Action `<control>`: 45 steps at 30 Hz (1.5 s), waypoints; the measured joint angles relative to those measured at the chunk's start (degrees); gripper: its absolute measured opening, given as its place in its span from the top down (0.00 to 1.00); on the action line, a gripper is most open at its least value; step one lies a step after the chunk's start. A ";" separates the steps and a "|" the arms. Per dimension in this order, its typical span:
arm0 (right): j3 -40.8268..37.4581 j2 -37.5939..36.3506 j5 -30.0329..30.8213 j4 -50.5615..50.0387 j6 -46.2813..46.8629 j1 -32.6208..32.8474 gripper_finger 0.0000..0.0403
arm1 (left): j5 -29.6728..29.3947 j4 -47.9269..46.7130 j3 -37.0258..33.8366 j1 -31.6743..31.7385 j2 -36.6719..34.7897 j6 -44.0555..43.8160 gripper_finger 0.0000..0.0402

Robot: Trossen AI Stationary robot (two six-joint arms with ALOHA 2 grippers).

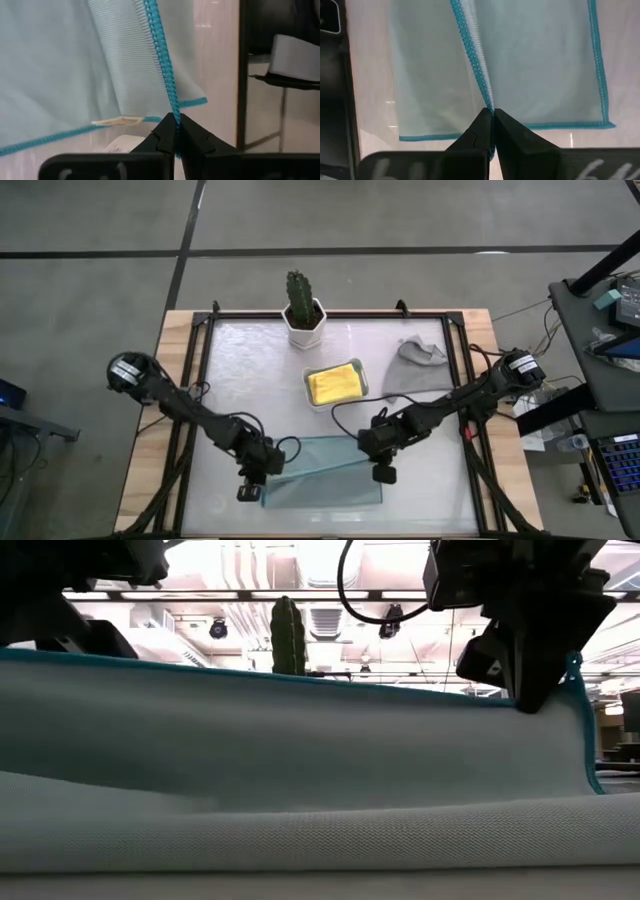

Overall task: Fold microfiber towels
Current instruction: Fold the light blue towel

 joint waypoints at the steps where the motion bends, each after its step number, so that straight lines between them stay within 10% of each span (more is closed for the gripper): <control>1: 0.00 0.00 -0.01 -0.05 -0.53 -0.02 0.98 | 0.79 -0.03 0.00 0.29 -0.12 0.02 1.00; 30: -2.51 0.00 8.14 -0.09 -4.35 -7.87 0.97 | -4.34 -8.64 -4.37 12.29 -1.10 4.81 1.00; 45: -2.54 -0.79 9.66 -3.96 -4.43 -9.03 0.72 | -14.73 -9.33 -4.42 13.05 -1.48 9.05 0.80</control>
